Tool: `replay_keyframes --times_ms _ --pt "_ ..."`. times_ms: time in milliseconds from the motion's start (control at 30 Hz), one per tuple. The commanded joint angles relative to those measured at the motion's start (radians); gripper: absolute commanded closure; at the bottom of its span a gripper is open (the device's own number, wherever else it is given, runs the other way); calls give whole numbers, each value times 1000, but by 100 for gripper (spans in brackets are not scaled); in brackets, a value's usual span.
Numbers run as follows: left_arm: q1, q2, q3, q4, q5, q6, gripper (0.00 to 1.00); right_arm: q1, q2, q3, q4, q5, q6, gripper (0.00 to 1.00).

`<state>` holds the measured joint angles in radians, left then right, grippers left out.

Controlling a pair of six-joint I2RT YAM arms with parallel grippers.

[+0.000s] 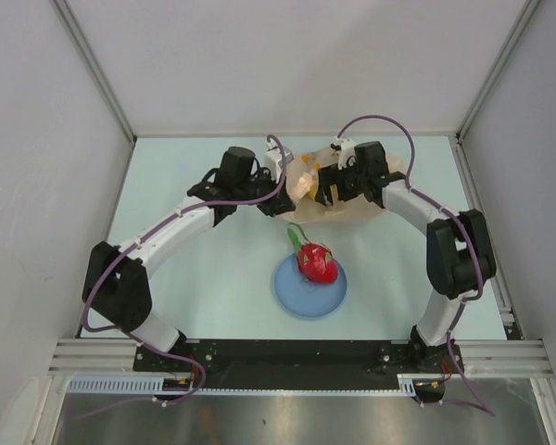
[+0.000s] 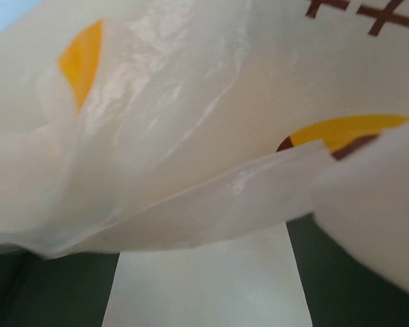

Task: Take the fake fruits out of the plastic bag
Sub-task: Take out the fake fruit from the plastic bag.

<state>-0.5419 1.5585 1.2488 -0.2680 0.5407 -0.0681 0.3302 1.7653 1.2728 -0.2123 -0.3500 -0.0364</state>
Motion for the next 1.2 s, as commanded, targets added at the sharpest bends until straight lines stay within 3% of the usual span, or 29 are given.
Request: replay_keyframes --times_ms 0,167,300,400,433,500,667,833,967,1167 --pt "0 -2 21 -23 -21 62 100 4 95 95 68 40 32 0" --pt "0 3 24 -26 -24 65 100 6 232 204 73 118 53 0" --pt "2 17 43 -40 -10 94 100 6 330 310 71 79 43 0" --pt "8 31 55 -51 -15 113 100 6 361 359 67 68 17 20" --pt "11 35 58 -50 -13 114 100 3 352 368 67 60 6 33" --pt "17 48 63 -42 -16 111 100 -10 326 364 62 48 -2 41" --pt "49 86 92 -2 -5 85 100 -54 171 329 -18 -24 -10 57" --pt "91 144 152 22 5 74 100 -80 -15 252 -108 -158 -40 58" --pt "83 161 169 43 27 74 100 -42 -182 152 -238 -270 -160 57" --pt "74 150 169 70 31 19 100 30 -437 -36 -380 -307 -373 56"
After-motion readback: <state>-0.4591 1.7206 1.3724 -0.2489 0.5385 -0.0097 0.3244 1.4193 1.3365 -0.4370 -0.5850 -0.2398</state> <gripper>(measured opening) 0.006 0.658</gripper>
